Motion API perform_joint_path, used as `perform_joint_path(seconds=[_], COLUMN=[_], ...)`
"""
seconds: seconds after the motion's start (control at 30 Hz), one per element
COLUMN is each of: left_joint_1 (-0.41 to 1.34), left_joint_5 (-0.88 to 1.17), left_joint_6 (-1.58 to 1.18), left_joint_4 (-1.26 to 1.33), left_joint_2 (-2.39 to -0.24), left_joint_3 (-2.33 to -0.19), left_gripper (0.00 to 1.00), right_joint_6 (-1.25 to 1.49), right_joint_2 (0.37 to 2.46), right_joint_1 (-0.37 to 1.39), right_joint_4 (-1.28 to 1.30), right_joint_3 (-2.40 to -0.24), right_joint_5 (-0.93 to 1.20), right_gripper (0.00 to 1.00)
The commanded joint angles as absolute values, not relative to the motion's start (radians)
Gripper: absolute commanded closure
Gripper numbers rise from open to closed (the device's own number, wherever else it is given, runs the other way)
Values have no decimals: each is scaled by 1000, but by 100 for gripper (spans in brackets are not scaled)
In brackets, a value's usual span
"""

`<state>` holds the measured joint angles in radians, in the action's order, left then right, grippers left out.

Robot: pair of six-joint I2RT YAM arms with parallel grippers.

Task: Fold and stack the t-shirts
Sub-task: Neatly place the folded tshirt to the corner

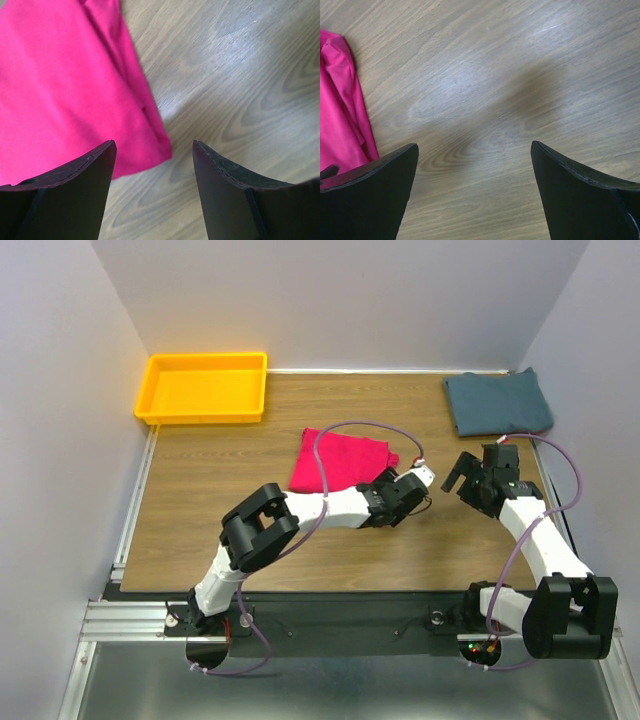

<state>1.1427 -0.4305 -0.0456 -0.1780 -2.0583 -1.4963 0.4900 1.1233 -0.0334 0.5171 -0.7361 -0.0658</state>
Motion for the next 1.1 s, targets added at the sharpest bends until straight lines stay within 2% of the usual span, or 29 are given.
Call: perform_joint_path(seconds=[0.0, 0.13, 0.23, 0.27, 0.33, 0.37, 0.43, 0.47, 0.53, 0.7, 0.83, 1.07], left_joint_1=[1158, 1161, 1161, 1161, 1161, 1161, 1161, 1160, 1155, 1138, 1120, 1112], left_joint_5=[-479, -502, -537, -540, -548, -549, -549, -551, -551, -500, -436, -397], left_joint_6=[25, 32, 20, 15, 5, 3, 3, -23, -38, -87, -113, -132], left_joint_4=[-213, -251, -297, -311, -333, -336, -344, -347, -348, -331, -293, -276], left_joint_2=[-2103, -2160, -2198, -2212, -2217, -2220, -2224, -2224, -2214, -2148, -2088, -2034], left_joint_3=[-1583, -1618, -1646, -1651, -1658, -1657, -1651, -1648, -1628, -1586, -1548, -1542], left_gripper=[26, 26, 36, 45, 53, 62, 70, 83, 96, 100, 100, 100], right_joint_6=[482, 480, 477, 473, 465, 460, 475, 482, 506, 543, 615, 733], right_joint_2=[1120, 1121, 1131, 1135, 1146, 1153, 1186, 1201, 1259, 1368, 1497, 1689], right_joint_1=[-41, -41, -41, -41, -41, -41, -41, -43, -41, -41, -41, -37], right_joint_4=[514, 512, 512, 511, 499, 488, 462, 451, 411, 344, 215, 32], right_joint_3=[-761, -759, -765, -770, -773, -773, -781, -784, -816, -865, -897, -953], right_joint_5=[-32, -12, -6, 0, 70, 96, 159, 176, 210, 310, 518, 649], right_gripper=[0, 0, 0, 0, 0, 0, 0, 0, 0, 0, 0, 0])
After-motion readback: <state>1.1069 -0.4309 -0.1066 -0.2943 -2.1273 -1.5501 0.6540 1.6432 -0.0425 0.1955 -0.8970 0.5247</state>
